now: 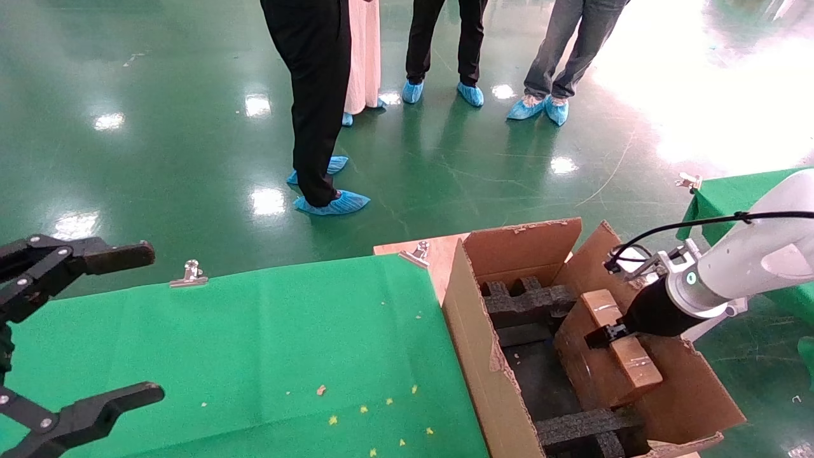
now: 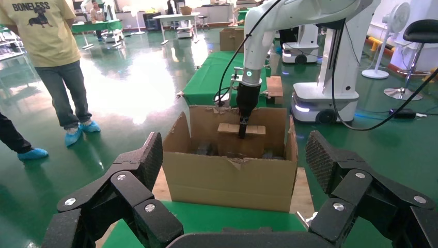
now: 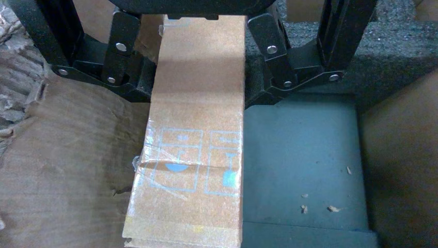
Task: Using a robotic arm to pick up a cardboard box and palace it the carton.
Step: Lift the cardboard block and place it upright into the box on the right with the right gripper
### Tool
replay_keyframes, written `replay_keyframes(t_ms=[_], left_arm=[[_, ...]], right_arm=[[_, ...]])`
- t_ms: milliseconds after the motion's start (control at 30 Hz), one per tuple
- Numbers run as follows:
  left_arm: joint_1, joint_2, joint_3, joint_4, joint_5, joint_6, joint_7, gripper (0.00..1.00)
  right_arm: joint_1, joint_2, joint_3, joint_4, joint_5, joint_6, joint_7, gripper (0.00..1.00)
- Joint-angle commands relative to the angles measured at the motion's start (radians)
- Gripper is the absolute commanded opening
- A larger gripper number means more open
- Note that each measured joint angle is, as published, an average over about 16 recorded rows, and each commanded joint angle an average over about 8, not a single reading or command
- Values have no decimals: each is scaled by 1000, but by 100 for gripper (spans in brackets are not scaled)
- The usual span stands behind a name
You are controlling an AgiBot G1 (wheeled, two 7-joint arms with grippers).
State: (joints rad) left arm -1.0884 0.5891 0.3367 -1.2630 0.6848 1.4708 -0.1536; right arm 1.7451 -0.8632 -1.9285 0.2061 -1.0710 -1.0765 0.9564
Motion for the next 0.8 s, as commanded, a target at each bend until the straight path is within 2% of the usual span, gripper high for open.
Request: replay_keyframes(t_ms=[33, 167, 200, 433, 467, 800], left_arm=[[0, 0, 0, 0, 0, 0, 0, 100], [0, 0, 0, 0, 0, 0, 0, 100], [0, 0, 0, 0, 0, 0, 0, 100], [0, 0, 0, 0, 0, 0, 0, 100], [0, 0, 0, 0, 0, 0, 0, 100], [0, 0, 0, 0, 0, 0, 0, 100]], right_arm=[[-11, -8, 1, -18, 3, -6, -9, 0], [-24, -18, 4, -46, 8, -17, -23, 0], [-26, -20, 4, -51, 9, -19, -26, 4], [-34, -31, 7, -77, 14, -31, -37, 91], [-35, -32, 7, -79, 14, -31, -38, 100], [-32, -29, 7, -72, 14, -33, -35, 100]])
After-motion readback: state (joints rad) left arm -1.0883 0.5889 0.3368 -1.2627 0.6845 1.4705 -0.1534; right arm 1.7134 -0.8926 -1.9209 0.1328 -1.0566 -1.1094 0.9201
